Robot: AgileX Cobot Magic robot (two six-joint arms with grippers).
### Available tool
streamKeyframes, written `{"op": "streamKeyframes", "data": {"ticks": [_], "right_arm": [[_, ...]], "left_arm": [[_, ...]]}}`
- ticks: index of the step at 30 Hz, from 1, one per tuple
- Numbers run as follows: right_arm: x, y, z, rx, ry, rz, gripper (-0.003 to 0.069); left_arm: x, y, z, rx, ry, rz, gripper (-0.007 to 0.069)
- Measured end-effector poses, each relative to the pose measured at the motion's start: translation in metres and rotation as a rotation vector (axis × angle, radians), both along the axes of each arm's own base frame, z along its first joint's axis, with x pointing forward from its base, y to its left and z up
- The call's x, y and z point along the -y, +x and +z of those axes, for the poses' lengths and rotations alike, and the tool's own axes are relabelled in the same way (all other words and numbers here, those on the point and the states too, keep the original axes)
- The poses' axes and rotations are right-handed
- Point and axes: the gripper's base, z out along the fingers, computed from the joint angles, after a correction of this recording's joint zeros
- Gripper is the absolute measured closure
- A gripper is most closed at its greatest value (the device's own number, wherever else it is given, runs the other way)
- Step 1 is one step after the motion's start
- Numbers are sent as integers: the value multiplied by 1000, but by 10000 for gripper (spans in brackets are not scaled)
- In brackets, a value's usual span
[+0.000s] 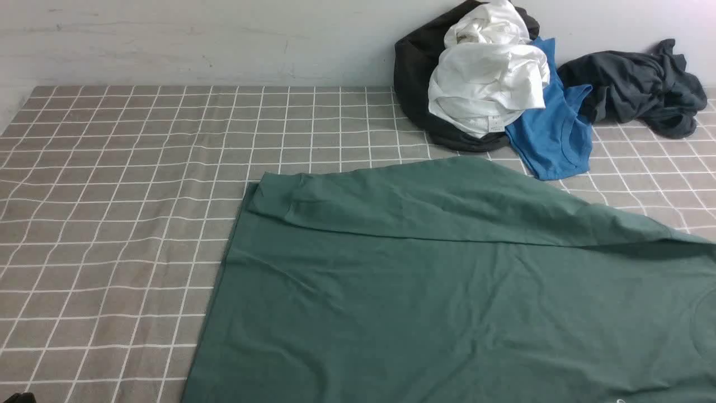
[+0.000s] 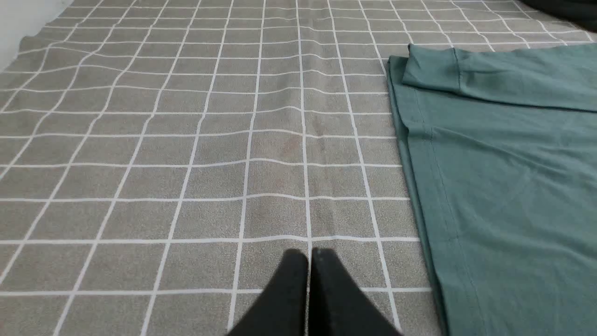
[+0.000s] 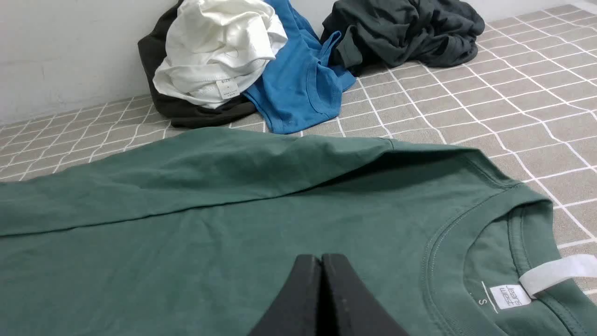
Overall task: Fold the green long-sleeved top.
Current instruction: Use the left arm to clamp the cuff closest to it
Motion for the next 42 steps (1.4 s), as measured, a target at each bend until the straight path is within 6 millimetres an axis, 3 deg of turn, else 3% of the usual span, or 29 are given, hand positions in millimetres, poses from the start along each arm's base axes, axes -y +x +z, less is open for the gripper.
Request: {"op": "streamKeyframes", "data": {"ticks": [26,31,39,42], "right_arm": [[0,0,0,0,0,0,675],[2,0,0,-2,-96,-1,675],[1,0,0,0,-41,-5,675],[0,0,0,0,13,-2,675]], "left_arm": [[0,0,0,0,0,0,631],[0,0,0,0,0,0,631],[0,0,0,3,-1,0,631],[3,0,2,10,-153,13,631]]}}
